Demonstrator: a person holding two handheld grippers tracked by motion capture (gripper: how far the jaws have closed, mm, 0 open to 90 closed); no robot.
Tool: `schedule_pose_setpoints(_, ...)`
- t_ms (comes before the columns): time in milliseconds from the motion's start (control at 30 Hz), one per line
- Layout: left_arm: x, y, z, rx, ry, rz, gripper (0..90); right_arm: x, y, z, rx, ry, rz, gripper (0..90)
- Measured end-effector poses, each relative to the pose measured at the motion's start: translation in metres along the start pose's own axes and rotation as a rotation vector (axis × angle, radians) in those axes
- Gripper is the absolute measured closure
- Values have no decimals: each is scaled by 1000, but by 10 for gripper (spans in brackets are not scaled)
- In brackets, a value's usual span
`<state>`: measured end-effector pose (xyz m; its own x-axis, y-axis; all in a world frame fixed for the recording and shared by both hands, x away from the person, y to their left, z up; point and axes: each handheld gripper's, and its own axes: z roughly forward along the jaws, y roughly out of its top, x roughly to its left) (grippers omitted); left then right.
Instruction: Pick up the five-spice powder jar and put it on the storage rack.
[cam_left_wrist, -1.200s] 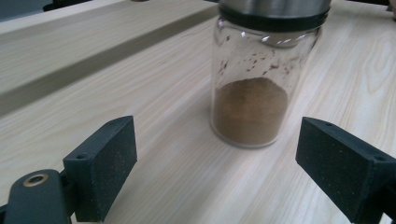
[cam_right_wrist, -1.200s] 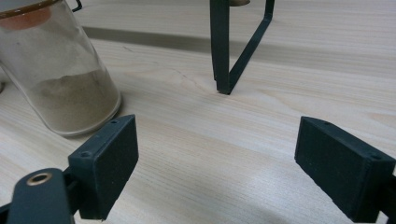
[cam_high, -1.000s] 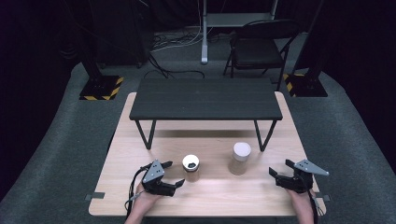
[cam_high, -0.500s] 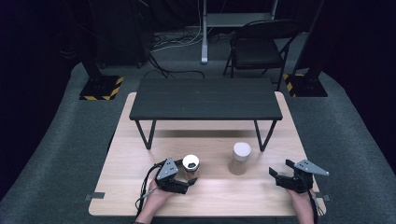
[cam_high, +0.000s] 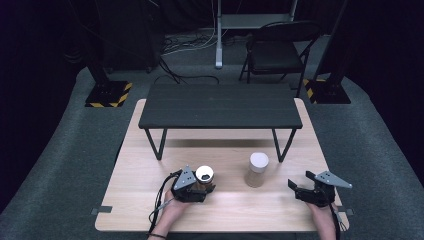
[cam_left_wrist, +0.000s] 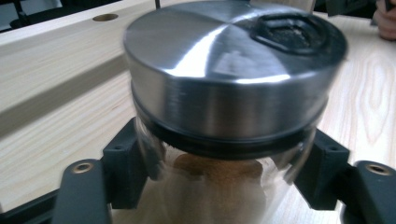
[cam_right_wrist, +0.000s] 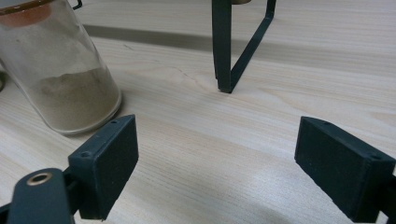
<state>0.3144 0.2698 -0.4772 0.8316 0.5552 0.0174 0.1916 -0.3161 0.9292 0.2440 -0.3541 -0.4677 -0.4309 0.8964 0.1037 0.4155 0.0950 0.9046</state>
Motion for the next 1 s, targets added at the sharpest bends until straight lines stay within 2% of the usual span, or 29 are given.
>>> schedule_pose_setpoints(100,-1,0,0,-1,4,-2,305,0,0,0,0,0,0,123)
schedule_pose_setpoints(233,0,0,-1,-2,13,-25,305,0,-1,-1,-4,-2,3,123)
schedule_pose_setpoints(300,-1,2,-3,-5,22,-16,305,0,0,0,-4,-2,3,123)
schedule_pose_setpoints(400,0,4,-9,-34,26,-27,306,0,0,0,-4,-2,1,123)
schedule_pose_setpoints(533,0,13,-17,-46,41,-12,305,0,0,0,-2,-2,0,123)
schedule_pose_setpoints(767,1,29,-27,-69,67,-21,305,0,0,0,-2,-1,0,124)
schedule_pose_setpoints(900,2,39,-31,-76,73,-11,305,0,0,0,-3,0,1,124)
schedule_pose_setpoints(1000,5,47,-34,-97,74,-22,305,0,0,0,1,0,3,124)
